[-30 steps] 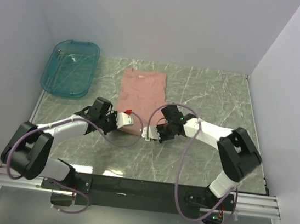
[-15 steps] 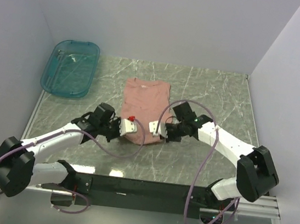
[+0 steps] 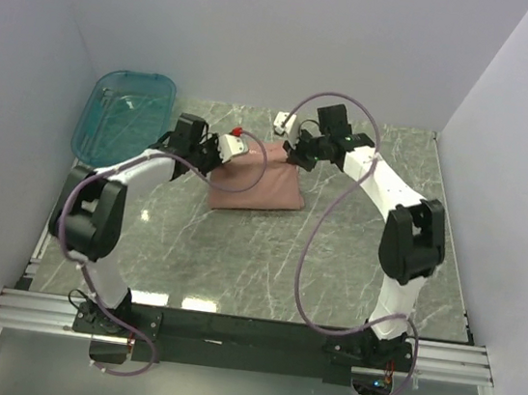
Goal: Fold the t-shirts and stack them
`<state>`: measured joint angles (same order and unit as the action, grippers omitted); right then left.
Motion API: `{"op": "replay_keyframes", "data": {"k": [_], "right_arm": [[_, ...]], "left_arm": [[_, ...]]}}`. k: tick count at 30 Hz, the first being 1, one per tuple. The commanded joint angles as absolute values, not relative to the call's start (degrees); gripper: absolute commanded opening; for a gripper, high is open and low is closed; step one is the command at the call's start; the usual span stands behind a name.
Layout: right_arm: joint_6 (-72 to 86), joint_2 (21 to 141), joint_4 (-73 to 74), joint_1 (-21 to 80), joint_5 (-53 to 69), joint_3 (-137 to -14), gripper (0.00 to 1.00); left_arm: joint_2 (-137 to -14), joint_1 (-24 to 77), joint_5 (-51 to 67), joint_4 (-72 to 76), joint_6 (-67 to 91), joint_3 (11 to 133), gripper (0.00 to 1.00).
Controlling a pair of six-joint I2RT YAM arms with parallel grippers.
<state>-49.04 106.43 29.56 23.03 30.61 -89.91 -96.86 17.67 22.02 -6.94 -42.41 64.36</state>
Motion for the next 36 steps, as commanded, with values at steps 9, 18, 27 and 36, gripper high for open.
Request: {"op": "replay_keyframes", "data": {"k": [9,18,27,36], "right_arm": [[-33.9,120.5,19.5,21.8,19.9,-104.1,0.0],[-29.5,126.3,17.8,20.6,15.7,-110.0,0.0],[-25.9,125.4,13.9,19.2,12.6,-107.5,0.0],[-24.3,125.7,12.7,19.3,11.0,-106.1,0.0]], "left_arm": [[-113.5,17.5,12.4,14.3,-39.9,79.5,0.0],[-120.9,17.4,8.0,18.4,-40.3,85.1,0.01],[-125.3,17.6,10.8,22.8,-40.3,90.6,0.0],[-131.6,18.7,11.0,23.8,-40.8,96.6,0.0]]}}
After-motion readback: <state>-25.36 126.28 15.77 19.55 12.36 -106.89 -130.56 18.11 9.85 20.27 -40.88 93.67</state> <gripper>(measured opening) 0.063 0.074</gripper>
